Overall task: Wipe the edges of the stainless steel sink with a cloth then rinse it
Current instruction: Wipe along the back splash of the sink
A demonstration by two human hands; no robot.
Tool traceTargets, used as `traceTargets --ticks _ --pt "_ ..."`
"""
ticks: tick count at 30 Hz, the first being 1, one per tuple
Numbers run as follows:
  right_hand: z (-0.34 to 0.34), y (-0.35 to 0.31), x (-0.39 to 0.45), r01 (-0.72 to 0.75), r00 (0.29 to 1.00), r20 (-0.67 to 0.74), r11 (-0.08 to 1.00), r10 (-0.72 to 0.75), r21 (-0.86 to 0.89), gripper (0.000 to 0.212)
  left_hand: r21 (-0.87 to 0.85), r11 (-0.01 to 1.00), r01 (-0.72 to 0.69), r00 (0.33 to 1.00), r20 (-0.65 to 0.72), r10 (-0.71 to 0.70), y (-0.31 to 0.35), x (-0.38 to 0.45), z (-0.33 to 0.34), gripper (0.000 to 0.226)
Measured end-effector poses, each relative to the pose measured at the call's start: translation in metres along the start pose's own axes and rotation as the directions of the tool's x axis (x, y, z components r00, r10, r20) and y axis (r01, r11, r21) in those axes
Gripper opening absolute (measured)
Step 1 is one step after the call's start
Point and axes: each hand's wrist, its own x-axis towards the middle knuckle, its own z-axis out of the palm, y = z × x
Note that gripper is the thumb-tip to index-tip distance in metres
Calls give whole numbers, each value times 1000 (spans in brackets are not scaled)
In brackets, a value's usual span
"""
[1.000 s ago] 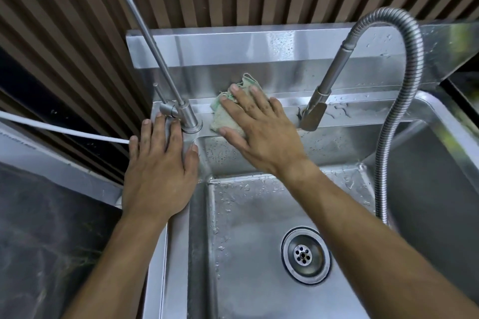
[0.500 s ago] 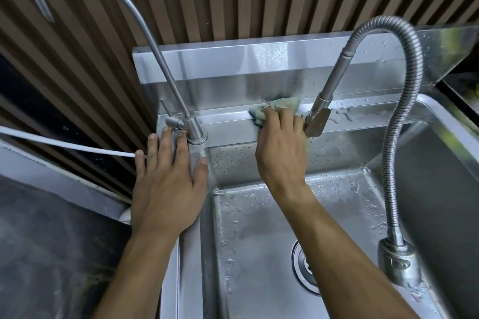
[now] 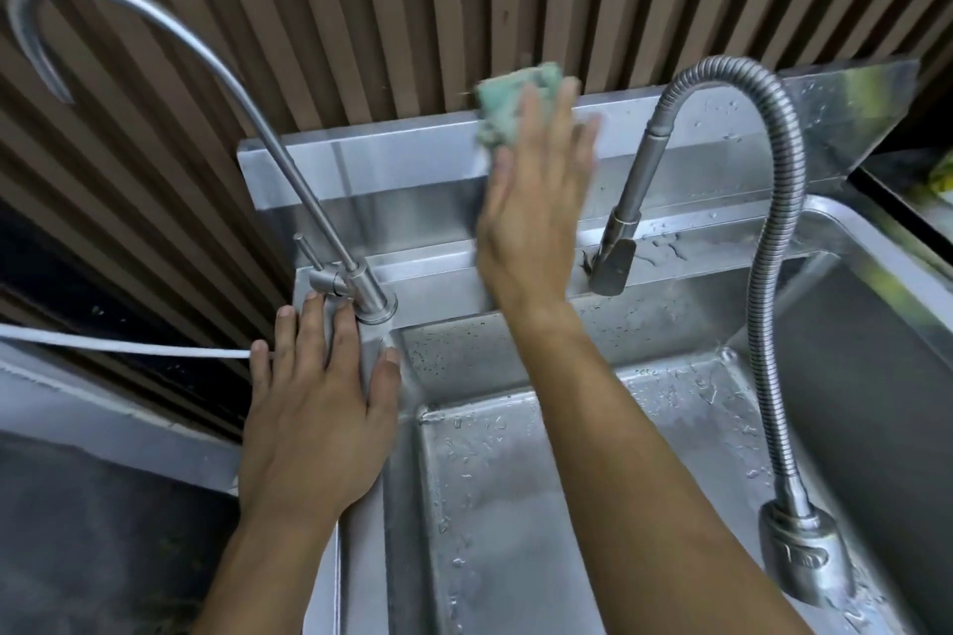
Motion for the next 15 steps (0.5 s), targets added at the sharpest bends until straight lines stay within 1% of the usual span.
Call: traceTargets --ticks 2,3,4,5,7,8,9,10,11,12,13,15 --pt "-7 11 9 -146 985 -82 987 151 67 54 -7 1000 -8 1000 -18 7 0 -1 0 85" --pt "-7 8 10 -180 978 -95 981 186 68 56 -12 1000 -14 999 -30 14 1 -1 0 83" --pt "-4 2 8 -187 978 -84 982 190 37 57 -15 1000 -21 999 -36 20 1 -1 -1 82" --pt "1 -5 2 -152 987 -55 988 151 -7 59 -14 1000 -28 999 -38 27 1 -1 -1 82" --pt "11 -16 -10 22 999 33 996 -20 -83 59 -1 999 -36 999 -32 36 0 -2 1 82" --pt "14 -16 -14 120 991 78 988 -112 -98 58 6 999 -37 999 -33 37 0 -2 2 82" --pt "13 -10 -14 187 979 104 977 -176 -102 58 11 999 -38 999 -34 39 0 -3 3 83" --pt "11 -2 -11 208 975 104 973 -197 -102 58 15 999 -39 999 -34 39 0 -3 4 84" --pt "8 6 -6 182 981 81 979 -175 -93 59 18 999 -39 999 -32 39 -1 -3 4 84" --pt "5 12 0 109 993 43 992 -107 -66 60 19 999 -39 999 -32 40 -1 -3 5 84" --pt "3 15 5 7 1000 -1 1000 -7 -16 61 19 999 -38 999 -34 39 -1 -4 5 84" --pt "6 1 7 -187 981 -37 977 192 98 60 21 999 -33 999 -41 34 0 -4 4 84"
